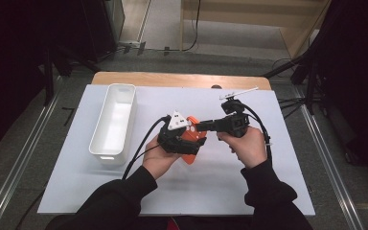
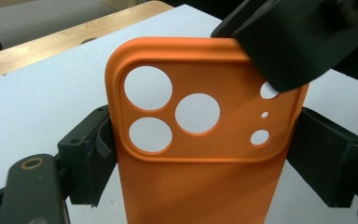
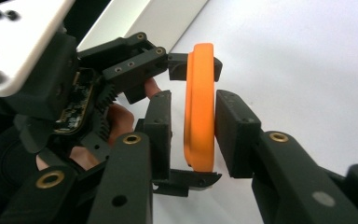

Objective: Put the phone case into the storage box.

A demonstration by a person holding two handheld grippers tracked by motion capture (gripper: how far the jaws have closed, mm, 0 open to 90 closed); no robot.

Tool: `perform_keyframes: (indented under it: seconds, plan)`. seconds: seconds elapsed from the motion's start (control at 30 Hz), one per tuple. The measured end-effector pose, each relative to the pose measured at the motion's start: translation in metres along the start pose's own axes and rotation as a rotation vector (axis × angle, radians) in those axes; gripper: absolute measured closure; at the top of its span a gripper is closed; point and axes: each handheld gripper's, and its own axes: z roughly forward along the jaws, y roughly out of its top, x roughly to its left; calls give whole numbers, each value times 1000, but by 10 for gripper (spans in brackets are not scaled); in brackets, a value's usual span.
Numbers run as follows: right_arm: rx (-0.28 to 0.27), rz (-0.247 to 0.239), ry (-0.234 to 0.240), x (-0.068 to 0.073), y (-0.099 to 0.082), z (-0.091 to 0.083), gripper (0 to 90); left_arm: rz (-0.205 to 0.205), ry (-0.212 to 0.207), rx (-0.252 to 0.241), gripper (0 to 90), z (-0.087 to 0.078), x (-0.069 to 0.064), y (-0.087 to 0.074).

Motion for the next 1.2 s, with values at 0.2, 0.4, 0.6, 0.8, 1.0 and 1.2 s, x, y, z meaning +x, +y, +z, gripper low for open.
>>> perform_keyframes:
  seconds: [0.2, 0.4, 0.6, 0.8, 1.0, 1.2]
  plan:
    - [-16, 2, 8, -1, 0, -8, 592, -18, -8, 5, 158, -1, 3, 1]
    - [-26, 9, 7, -4, -1, -15, 554, -28, -9, 6, 158, -5, 6, 3]
    - [-29, -10, 10, -7, -3, -20, 492, -40, -14, 9, 158, -8, 10, 4]
    - [-44, -38, -8, -9, -6, -23, 446, -55, -26, 21, 158, -12, 12, 7]
    - [-61, -74, -33, -12, -10, -25, 403, -56, -32, 22, 157, -16, 13, 8]
    - [-77, -125, -49, -14, -15, -24, 364, -74, -46, 25, 157, -20, 15, 10]
